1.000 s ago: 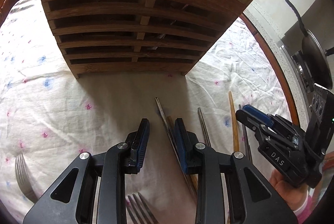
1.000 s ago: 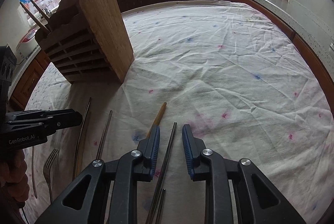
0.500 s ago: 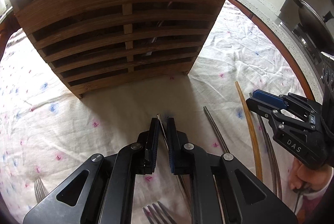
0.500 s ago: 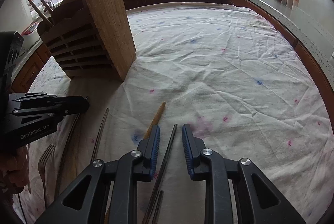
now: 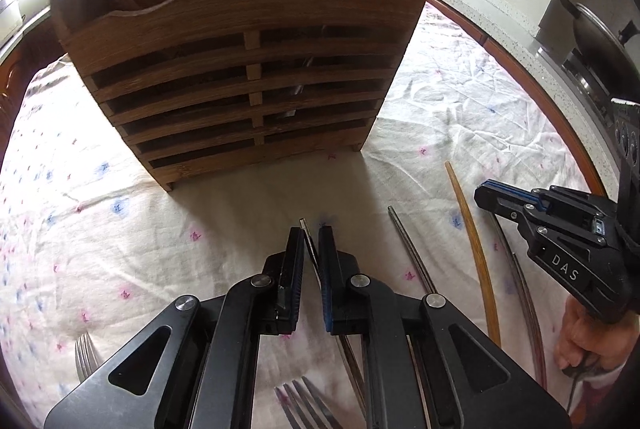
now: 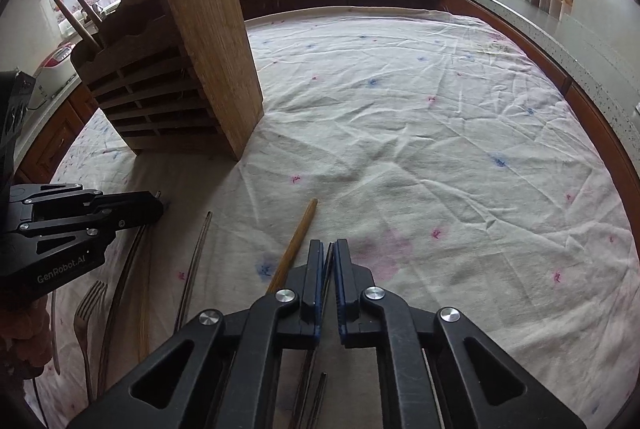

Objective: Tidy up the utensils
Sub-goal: 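Grasp a steel chopstick with the left tool while the right tool grasps a wooden chopstick, then lift both chopsticks and carry them up over the wooden holder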

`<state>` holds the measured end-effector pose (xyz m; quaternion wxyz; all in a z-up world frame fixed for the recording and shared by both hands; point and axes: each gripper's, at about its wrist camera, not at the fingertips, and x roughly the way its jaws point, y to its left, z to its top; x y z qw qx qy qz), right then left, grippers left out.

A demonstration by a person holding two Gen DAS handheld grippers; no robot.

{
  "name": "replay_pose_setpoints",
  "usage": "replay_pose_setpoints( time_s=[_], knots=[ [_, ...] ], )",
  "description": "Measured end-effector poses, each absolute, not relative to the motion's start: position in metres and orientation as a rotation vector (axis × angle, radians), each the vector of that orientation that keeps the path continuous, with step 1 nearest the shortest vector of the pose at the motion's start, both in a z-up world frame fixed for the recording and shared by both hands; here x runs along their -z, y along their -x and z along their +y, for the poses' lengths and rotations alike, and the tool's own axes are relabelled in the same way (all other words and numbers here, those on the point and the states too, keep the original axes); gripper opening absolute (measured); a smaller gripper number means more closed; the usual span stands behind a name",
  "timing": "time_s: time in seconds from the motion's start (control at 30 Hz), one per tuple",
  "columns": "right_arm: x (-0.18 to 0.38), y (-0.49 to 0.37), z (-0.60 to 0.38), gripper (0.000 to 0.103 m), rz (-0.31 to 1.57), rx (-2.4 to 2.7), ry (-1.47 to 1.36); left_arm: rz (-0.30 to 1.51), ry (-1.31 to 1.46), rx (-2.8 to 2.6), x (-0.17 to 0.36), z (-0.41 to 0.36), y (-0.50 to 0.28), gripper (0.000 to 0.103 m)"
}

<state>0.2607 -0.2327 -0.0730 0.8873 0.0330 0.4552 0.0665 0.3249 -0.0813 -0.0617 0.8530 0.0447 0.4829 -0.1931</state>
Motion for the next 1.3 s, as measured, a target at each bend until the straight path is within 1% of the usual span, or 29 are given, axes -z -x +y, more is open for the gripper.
replay_pose_setpoints(
  time_s=[0.27,0.7,0.93,1.3],
  knots=[
    [0.04,-0.235,-0.24,0.004,0.873,-0.195,-0.183,0.921,0.079,0.451,0.013,-0.033,-0.293,0.006],
    [-0.033,-0.183,-0.238,0.004,0.698,-0.257,-0.235,0.734,0.19,0.495,-0.056,0.008,-0.221,0.004],
    [-0.06,-0.162,-0.239,0.004,0.63,-0.261,-0.228,0.664,0.198,0.501,-0.077,0.019,-0.194,0.003],
    [-0.088,-0.147,-0.236,0.004,0.555,-0.275,-0.206,0.615,0.205,0.489,-0.092,0.028,-0.179,0.003]
  ],
)
